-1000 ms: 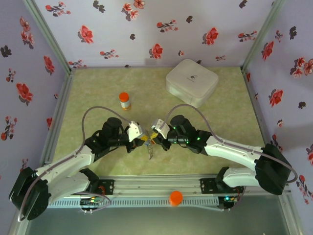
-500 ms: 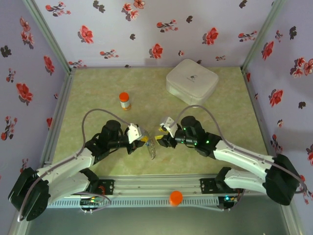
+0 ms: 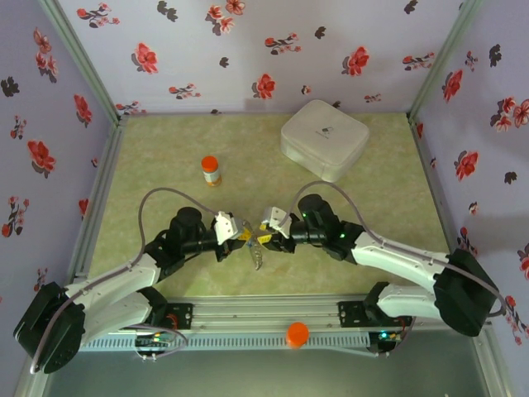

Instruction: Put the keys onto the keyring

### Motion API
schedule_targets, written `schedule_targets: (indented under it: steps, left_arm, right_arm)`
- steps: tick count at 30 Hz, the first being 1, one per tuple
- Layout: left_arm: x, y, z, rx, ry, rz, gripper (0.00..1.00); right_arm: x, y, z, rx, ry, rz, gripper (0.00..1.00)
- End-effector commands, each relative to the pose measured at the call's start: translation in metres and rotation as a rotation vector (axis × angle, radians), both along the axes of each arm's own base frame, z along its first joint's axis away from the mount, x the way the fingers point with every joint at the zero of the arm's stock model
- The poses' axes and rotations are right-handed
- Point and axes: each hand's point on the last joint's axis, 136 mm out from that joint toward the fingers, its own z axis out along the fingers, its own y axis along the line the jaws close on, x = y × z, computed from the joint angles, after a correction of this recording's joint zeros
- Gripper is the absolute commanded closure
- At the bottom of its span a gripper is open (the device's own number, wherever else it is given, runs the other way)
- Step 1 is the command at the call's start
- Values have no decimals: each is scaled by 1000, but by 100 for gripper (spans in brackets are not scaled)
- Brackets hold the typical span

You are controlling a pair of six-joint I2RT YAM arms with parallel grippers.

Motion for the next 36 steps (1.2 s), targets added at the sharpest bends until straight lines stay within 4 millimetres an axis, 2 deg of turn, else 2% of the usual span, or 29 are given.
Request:
schedule_targets:
  steps: [1, 12, 22, 23, 26, 27, 28, 29, 30, 32, 36]
  left_arm:
    - [-4, -5, 12, -55, -27, -25, 100]
    - [-6, -6, 14, -64, -27, -40, 100]
    - [-7, -5, 15, -63, -31, -41, 100]
    - [-7, -6, 15, -64, -32, -42, 100]
    - [-5, -6, 15, -64, -33, -35, 100]
    - [-3, -5, 15, -62, -33, -22, 94]
    - [-1, -5, 14, -59, -32, -10, 80]
    - [1, -4, 14, -51, -33, 1, 72]
    - [2, -4, 14, -40, -36, 4, 69]
    - [2, -2, 12, -4, -33, 7, 66]
    - [-2, 1, 6, 89, -40, -14, 67]
  right_arm:
    - [1, 10, 14, 45, -33, 46, 68]
    - [4, 19, 4, 38, -1, 63, 72]
    - [-1, 23, 7, 71, 24, 90, 82]
    - [-3, 23, 7, 71, 29, 98, 84]
    - [-4, 22, 7, 66, 36, 101, 99]
    - [-4, 21, 7, 60, 37, 98, 100]
    - [-3, 20, 7, 53, 37, 91, 100]
    - [-3, 19, 9, 45, 35, 86, 100]
    - [-2, 17, 9, 31, 33, 81, 100]
    - [-2, 14, 9, -4, 26, 70, 100]
    - [-6, 8, 4, -141, 8, 82, 100]
